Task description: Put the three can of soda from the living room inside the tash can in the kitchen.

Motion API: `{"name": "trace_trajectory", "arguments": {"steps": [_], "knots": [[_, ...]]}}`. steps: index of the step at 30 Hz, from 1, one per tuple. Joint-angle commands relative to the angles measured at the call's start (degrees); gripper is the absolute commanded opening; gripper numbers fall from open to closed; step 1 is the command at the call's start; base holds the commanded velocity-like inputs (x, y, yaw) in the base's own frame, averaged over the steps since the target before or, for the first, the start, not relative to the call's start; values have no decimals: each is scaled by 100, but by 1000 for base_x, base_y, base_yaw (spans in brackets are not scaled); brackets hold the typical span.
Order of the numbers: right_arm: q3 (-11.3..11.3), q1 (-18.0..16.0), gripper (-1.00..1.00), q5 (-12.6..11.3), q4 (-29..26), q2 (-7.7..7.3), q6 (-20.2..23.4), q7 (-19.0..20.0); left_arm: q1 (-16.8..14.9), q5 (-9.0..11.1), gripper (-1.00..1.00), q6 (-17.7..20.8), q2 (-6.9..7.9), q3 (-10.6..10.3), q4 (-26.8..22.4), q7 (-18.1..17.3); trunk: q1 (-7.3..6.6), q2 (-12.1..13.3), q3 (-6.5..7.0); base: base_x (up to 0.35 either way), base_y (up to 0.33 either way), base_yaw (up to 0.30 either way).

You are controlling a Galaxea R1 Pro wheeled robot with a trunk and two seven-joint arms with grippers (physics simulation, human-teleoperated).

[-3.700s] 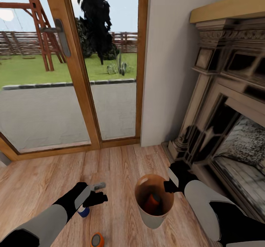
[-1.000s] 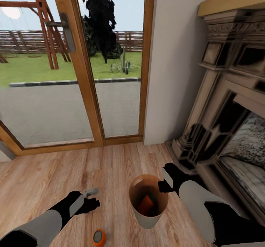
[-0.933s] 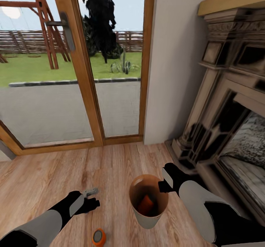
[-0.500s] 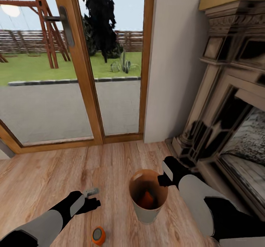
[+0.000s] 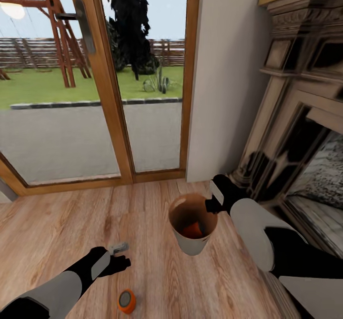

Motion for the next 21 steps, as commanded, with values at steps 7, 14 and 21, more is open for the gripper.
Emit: {"name": "trace_trajectory", "arguments": {"steps": [7, 14, 21], "knots": [[-41, -148, -100, -100, 31, 23, 0, -209, 0, 0, 100, 3, -1, 5, 0, -3, 154, -283, -126, 0, 0, 0], [-67, -220, -100, -108, 38, 35, 0, -338, 0, 0, 100, 3, -8, 6, 7, -5, 307, -564, -251, 0, 0, 0], [-73, -230, -100, -110, 38, 101, 0, -356, 8, 0, 100, -2, -9, 6, 9, -12, 461, -844, -377, 0, 0, 0]]}}
